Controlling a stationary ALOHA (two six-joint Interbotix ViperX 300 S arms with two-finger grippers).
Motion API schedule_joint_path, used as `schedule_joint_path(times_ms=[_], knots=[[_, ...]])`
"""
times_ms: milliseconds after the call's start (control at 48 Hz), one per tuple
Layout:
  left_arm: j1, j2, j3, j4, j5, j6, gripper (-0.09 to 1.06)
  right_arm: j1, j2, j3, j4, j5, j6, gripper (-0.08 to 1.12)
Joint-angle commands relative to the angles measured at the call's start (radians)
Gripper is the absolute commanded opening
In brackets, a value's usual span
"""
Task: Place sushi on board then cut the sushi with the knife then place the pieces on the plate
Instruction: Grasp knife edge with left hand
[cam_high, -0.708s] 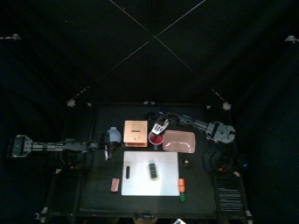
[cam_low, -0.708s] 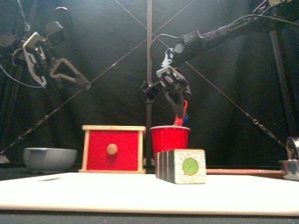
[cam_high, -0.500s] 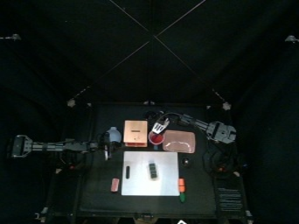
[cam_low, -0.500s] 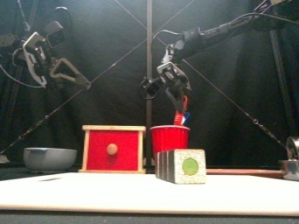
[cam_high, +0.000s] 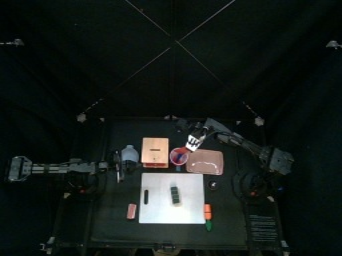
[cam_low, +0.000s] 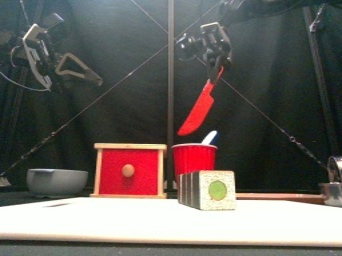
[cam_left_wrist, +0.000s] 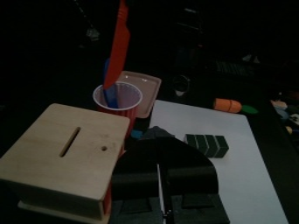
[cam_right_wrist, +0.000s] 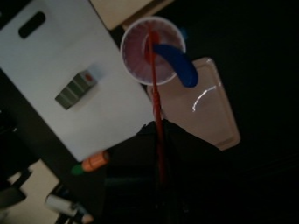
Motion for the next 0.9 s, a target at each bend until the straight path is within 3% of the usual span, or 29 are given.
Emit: schedule_joint_path(times_ms=[21,208,333,583,771,896], knots=[[-0.003,-0.002,-0.031,0.011,-0.005,0.002,0.07,0.086,-0.124,0.077,-0.069,-0.109,0.002,0.34],[-0.006,-0.002,-0.043,0.011,-0.005,0.002,0.31,0.236,-0.259,0.327,-0.172,-0.373,0.020,0.34],[-0.012,0.006,-0.051,0.012,-0.005,0.000,0.49,0.305,-0.341,0.491,-0.179,-0.604,0.026,0.34],[-0.109,0.055,-0.103,0.009,-0.002,-0.002,0.82,0.336,-0.437,0.793,-0.140,-1.026,0.021,0.34],[-0.175,0.144,-0.153,-0.003,0.020,-0.005,0.90,0.354,-0.454,0.956,-0.144,-1.284,0.020,0.34],[-0.186,0.227,-0.201,-0.054,0.060,-0.005,0.90,0.364,-0.453,1.011,-0.146,-1.401,0.020,0.34]])
